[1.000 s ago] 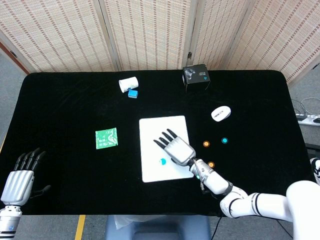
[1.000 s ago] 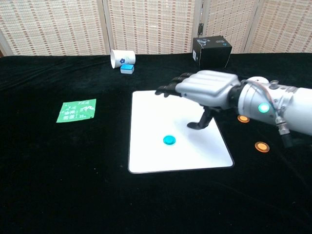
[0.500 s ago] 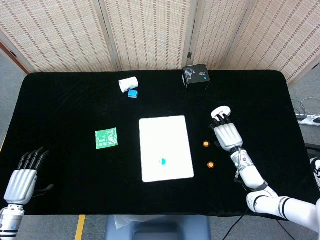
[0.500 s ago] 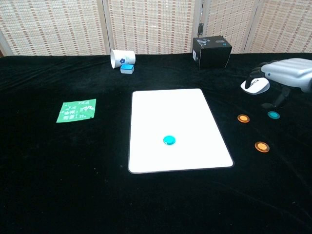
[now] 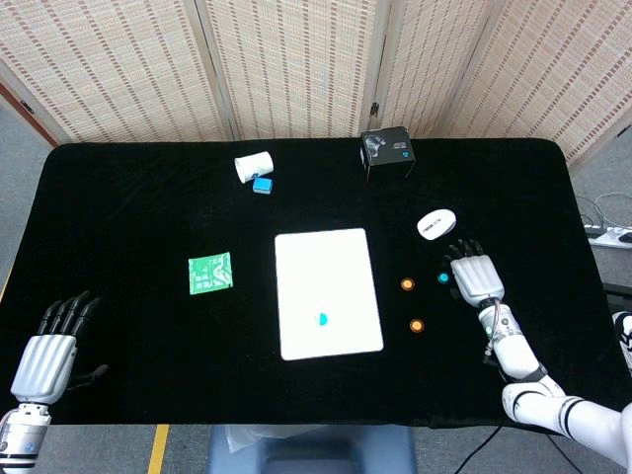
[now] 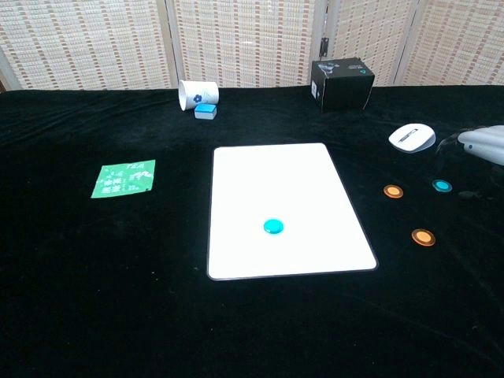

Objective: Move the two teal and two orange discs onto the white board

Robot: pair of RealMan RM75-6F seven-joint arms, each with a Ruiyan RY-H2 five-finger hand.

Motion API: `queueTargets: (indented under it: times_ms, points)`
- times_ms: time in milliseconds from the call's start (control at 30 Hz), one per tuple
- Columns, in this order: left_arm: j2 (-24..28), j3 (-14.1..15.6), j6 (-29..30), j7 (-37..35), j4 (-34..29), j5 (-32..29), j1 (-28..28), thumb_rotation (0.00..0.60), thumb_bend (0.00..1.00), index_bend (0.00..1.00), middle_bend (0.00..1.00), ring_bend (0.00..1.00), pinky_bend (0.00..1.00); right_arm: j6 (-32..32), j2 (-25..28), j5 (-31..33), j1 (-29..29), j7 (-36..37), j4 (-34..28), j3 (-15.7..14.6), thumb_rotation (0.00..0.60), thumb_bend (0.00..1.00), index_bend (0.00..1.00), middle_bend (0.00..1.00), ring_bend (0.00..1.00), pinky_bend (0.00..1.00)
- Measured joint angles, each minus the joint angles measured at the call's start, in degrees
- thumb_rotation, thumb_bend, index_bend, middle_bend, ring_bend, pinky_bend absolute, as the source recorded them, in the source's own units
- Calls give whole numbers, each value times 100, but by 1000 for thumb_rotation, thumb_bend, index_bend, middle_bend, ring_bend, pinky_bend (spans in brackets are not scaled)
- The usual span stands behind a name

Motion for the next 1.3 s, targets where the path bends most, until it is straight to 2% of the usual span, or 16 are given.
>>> queueTargets:
  times_ms: [500, 1300]
  points:
    - [-16, 9, -22, -54, 80, -60, 22, 600, 151, 54, 15, 41, 0, -330, -304, 39, 123, -56, 456, 206, 600, 387, 367, 189, 47, 0]
    - [-55, -1, -56, -67, 130, -93, 7, 600, 151, 52, 14, 40, 0, -412, -397, 66, 98, -177, 615, 319, 600, 420, 474, 240, 61, 0]
